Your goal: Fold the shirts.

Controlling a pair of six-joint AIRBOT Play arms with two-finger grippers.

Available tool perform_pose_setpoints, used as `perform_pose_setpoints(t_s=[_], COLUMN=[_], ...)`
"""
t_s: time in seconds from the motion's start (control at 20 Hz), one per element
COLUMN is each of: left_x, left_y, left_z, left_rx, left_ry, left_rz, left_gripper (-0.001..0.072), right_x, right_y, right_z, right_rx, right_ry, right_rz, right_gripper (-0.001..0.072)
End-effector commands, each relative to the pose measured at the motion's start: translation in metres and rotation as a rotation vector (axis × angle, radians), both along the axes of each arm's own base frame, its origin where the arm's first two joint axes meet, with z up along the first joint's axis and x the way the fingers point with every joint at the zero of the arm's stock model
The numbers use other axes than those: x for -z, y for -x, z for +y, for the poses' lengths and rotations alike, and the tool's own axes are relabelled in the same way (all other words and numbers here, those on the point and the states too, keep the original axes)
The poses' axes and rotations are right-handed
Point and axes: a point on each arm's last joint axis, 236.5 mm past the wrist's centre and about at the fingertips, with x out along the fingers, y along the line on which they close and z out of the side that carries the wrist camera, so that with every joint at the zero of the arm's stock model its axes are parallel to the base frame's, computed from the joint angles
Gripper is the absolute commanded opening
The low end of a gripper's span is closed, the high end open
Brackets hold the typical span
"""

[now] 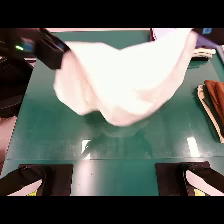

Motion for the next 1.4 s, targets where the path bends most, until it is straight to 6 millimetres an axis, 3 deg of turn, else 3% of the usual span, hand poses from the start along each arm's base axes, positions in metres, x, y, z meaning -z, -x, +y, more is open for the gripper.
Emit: perform_pose_setpoints(t_s=[0.0,0.1,0.25,0.35,0.5,0.6,0.7,0.8,0.9,1.0,1.1,1.35], left_x=[0.098,0.162,0.237,0.265,0.284,0.279,0.26,0.221,0.18,0.158,0.166,0.248], left_y=[-0.003,0.007,0.043,0.076,0.114,0.123,0.107,0.07,0.023,-0.028,-0.058,-0.079], left_z=[-0.007,-0.006,-0.007,-0.012,-0.028,-0.045,-0.052,-0.051,-0.034,-0.005,0.027,0.068], left_rx=[0.026,0.038,0.072,0.129,0.218,0.26,0.251,0.199,0.101,-0.036,-0.152,-0.253], left_ry=[-0.156,-0.235,-0.264,-0.272,-0.332,-0.298,-0.258,-0.175,-0.081,0.015,0.068,0.062], left_rz=[0.252,0.42,0.633,0.75,0.808,0.804,0.74,0.634,0.519,0.414,0.431,0.685], left_gripper=[0.0023,0.0023,0.0023,0.0023,0.003,0.058,0.0548,0.0548,0.0549,0.0548,0.0548,0.0548], right_x=[0.067,0.127,0.182,0.196,0.208,0.213,0.213,0.212,0.213,0.213,0.213,0.212], right_y=[-0.018,-0.021,-0.008,-0.001,0.009,0.014,0.017,0.017,0.017,0.017,0.017,0.016], right_z=[-0.001,-0.001,-0.002,-0.002,-0.009,-0.016,-0.018,-0.018,-0.018,-0.018,-0.018,-0.017], right_rx=[-0.016,-0.029,-0.031,-0.018,0.014,0.036,0.04,0.039,0.039,0.039,0.04,0.041], right_ry=[0.026,0.035,0.034,0.028,0.049,0.071,0.083,0.081,0.081,0.081,0.081,0.075], right_rz=[0.215,0.377,0.517,0.53,0.527,0.516,0.512,0.511,0.512,0.512,0.51,0.506], right_gripper=[0.0013,0.0013,0.0013,0.0013,0.0013,0.0013,0.0013,0.0013,0.0013,0.0013,0.0013,0.0013])
